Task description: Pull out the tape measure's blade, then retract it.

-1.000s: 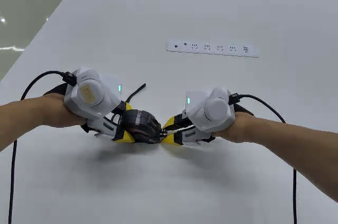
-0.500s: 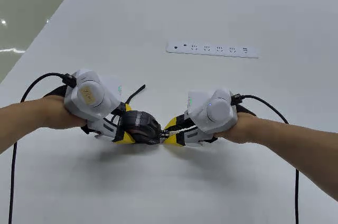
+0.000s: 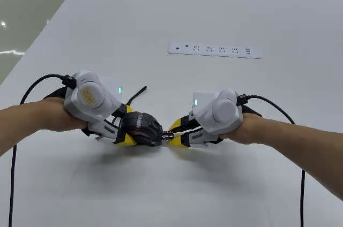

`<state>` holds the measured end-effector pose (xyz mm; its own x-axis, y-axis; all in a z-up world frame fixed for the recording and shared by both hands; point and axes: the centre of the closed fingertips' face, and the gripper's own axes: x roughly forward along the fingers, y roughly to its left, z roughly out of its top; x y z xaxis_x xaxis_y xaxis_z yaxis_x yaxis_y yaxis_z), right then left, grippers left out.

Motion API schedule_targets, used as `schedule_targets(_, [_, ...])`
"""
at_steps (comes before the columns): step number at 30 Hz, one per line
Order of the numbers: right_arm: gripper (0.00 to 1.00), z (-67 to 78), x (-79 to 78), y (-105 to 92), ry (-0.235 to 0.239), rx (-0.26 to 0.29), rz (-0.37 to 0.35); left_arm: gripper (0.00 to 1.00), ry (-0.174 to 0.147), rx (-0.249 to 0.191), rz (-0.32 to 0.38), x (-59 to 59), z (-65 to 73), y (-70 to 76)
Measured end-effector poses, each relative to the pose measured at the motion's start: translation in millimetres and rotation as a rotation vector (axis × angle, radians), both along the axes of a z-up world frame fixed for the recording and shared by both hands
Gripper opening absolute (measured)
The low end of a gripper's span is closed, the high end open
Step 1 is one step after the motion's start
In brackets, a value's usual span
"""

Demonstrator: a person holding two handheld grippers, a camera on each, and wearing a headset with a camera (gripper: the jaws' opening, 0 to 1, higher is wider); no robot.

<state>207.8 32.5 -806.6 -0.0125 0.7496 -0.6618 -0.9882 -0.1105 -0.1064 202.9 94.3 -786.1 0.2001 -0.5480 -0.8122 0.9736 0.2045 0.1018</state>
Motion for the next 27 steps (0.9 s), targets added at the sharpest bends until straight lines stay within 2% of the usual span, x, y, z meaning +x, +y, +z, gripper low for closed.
schedule_targets(27, [0.13,1.4,2.1,-14.1,-0.006,-0.012,0.0,0.29,0.007,-0.002,0.01,-0.7,-0.2,0.0])
